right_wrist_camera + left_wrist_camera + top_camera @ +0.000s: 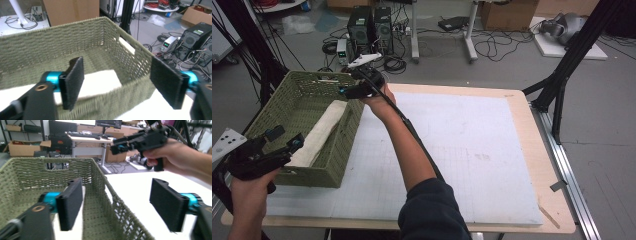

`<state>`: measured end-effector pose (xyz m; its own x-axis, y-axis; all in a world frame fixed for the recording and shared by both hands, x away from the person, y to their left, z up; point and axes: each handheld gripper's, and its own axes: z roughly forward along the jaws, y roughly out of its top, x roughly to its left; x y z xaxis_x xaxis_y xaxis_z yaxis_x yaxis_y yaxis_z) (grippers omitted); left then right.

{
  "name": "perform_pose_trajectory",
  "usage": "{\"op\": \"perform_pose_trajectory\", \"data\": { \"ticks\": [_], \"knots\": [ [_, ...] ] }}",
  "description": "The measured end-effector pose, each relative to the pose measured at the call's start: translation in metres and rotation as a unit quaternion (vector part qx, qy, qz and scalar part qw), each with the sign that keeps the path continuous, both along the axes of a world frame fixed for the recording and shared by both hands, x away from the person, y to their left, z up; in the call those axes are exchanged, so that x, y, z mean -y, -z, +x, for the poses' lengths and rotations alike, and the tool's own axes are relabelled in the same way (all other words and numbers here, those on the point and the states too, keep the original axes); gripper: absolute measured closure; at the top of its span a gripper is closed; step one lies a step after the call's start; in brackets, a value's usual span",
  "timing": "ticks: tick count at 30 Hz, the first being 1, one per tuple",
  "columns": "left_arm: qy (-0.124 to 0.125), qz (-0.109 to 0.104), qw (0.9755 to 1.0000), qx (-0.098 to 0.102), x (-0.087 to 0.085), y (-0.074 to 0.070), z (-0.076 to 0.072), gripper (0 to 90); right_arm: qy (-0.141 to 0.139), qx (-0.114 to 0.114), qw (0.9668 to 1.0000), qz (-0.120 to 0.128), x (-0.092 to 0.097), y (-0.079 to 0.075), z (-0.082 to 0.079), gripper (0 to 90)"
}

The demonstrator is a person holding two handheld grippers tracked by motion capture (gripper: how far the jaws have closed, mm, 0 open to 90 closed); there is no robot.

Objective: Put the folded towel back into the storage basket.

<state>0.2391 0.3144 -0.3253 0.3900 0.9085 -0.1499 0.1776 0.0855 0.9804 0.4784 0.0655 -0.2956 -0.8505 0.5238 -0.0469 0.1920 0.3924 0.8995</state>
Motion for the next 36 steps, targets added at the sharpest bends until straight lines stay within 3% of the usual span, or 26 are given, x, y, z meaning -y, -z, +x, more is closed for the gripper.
{"op": "perform_pose_trajectory", "data": {
  "ticks": [2, 4, 7, 14, 22, 27, 33, 36],
  "knots": [
    [-0.004, -0.003, 1.0000, 0.001, 0.003, 0.000, 0.001, 17.2, 0.000, 0.001, 1.0000, 0.001, 0.009, 0.000, -0.003, 19.9],
    [0.006, -0.006, 1.0000, -0.001, 0.006, 0.000, 0.002, 17.3, 0.005, -0.001, 1.0000, 0.002, 0.018, 0.000, -0.006, 15.5],
    [0.014, -0.005, 0.9999, -0.002, 0.010, 0.001, 0.004, 17.3, 0.007, -0.007, 0.9999, 0.007, 0.035, -0.001, -0.011, 15.5],
    [0.041, 0.002, 0.9991, -0.006, 0.024, 0.002, 0.009, 17.5, 0.019, 0.001, 0.9998, 0.007, 0.069, 0.001, -0.022, 15.4],
    [0.077, -0.003, 0.9970, -0.007, 0.041, 0.001, 0.016, 18.6, 0.037, 0.002, 0.9993, 0.005, 0.112, 0.005, -0.038, 15.5],
    [0.106, -0.017, 0.9941, -0.010, 0.055, 0.000, 0.021, 20.1, 0.052, 0.002, 0.9986, 0.001, 0.140, 0.011, -0.050, 15.5],
    [0.135, -0.007, 0.9907, -0.012, 0.075, 0.000, 0.027, 20.1, 0.075, 0.003, 0.9972, -0.002, 0.174, 0.017, -0.068, 15.4],
    [0.157, -0.004, 0.9876, -0.010, 0.087, 0.001, 0.030, 20.3, 0.085, 0.003, 0.9964, -0.005, 0.194, 0.021, -0.078, 15.5]
  ]
}}
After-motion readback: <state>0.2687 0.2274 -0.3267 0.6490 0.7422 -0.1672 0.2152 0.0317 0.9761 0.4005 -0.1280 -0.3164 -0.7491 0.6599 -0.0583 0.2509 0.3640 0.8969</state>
